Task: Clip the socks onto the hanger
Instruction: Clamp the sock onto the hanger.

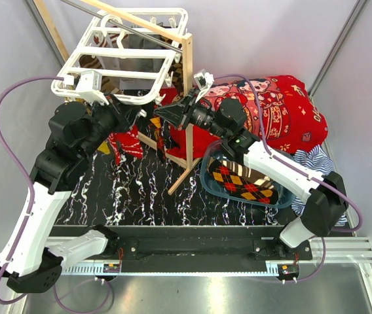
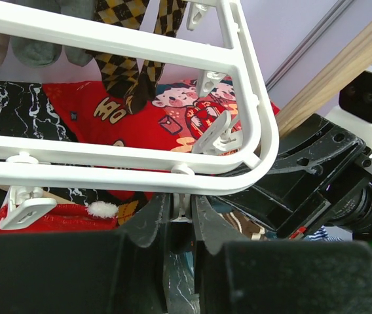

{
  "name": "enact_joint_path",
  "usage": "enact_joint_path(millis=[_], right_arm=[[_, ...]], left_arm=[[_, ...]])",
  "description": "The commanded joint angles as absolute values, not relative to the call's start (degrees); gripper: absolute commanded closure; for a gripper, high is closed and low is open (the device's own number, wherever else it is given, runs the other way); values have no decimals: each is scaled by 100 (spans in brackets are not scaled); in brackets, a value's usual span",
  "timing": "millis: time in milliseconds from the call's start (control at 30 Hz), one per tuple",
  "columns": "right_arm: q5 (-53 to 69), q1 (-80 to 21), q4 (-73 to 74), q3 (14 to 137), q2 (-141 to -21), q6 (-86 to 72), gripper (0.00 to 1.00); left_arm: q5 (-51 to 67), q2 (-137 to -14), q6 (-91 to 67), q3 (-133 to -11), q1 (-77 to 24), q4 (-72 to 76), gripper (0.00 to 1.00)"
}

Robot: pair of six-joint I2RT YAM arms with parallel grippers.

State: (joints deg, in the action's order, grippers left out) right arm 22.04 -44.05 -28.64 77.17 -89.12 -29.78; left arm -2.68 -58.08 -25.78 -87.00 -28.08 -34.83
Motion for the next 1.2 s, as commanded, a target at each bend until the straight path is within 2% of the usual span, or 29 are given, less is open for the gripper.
enact_joint_path(millis=[0, 233, 367, 433, 467, 567, 600, 700, 967, 1167], right_arm=[[2188, -4465, -3164, 8051, -8974, -3050, 100], [2197, -4474, -3182, 8165, -8982, -3024, 100], [2206, -4491, -3208, 8191, -8982, -3006, 100], [2259, -4491, -3191, 8209, -8983, -2954, 94], [2267, -4500, -3190, 8209, -8982, -2918, 81], [2172, -4509, -3155, 8113, -8921, -2699, 66], [2110, -4526, -3120, 8034, -8860, -2620, 57], [1776, -4535, -3085, 7832, -8728, -2242, 45], [678, -4553, -3129, 7366, -8508, -1398, 43], [615, -4553, -3085, 7286, -8473, -1195, 41]], left_arm=[[-35, -5713, -2628, -8710, -2812, -3217, 82], [-88, -5704, -2602, -8701, -2804, -3208, 49], [-167, -5678, -2575, -8701, -2804, -3208, 39], [-211, -5660, -2540, -8692, -2804, -3199, 39], [-254, -5651, -2531, -8701, -2804, -3217, 39], [-377, -5616, -2461, -8701, -2804, -3217, 41], [-421, -5616, -2426, -8719, -2804, -3225, 41], [-571, -5590, -2338, -8754, -2804, -3269, 41], [-896, -5546, -2171, -8754, -2795, -3366, 41], [-1335, -5669, -1881, -8649, -2742, -3340, 41]])
